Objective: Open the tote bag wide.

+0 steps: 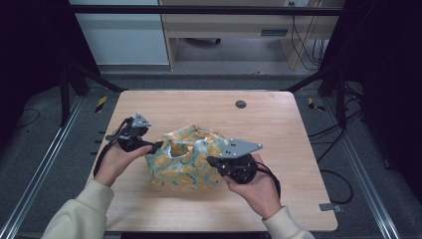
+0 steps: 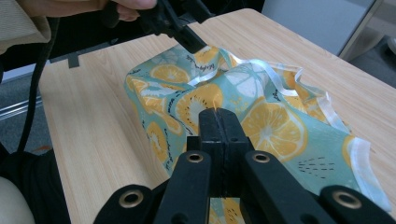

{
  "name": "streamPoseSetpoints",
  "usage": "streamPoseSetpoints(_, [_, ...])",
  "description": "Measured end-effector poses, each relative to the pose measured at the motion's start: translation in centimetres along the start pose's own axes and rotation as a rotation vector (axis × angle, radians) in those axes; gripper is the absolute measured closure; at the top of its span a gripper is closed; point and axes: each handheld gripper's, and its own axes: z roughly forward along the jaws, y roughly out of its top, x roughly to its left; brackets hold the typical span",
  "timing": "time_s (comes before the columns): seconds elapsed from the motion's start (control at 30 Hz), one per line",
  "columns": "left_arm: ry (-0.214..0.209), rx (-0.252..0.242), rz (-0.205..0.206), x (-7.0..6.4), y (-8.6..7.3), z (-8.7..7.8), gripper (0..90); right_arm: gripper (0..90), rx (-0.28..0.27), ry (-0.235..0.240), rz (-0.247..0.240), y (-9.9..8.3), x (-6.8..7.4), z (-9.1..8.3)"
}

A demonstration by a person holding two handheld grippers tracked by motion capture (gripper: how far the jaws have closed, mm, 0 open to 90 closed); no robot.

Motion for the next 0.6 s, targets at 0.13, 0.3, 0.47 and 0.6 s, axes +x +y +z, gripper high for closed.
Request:
streamPoseSetpoints(0.13, [-0.03, 0.042, 0.019, -0.5, 1.0, 1.5, 20.0, 90.0, 0.008, 0.006, 0.007, -0.4, 0.0, 0.1])
streamPoseSetpoints(0.3, [-0.014, 0.111, 0.038, -0.9, 1.5, 3.3, 23.1, 90.0, 0.013, 0.014, 0.009, -0.6, 0.0, 0.2])
streamPoseSetpoints(0.47, [-0.011, 0.168, 0.073, -1.3, 1.8, 4.1, 52.3, 90.0, 0.017, 0.022, 0.007, -0.9, 0.1, 0.3])
streamPoseSetpoints(0.6, [-0.013, 0.128, 0.082, -1.5, 2.1, 3.3, 78.1, 90.0, 0.018, 0.018, 0.012, -1.1, 0.1, 0.2])
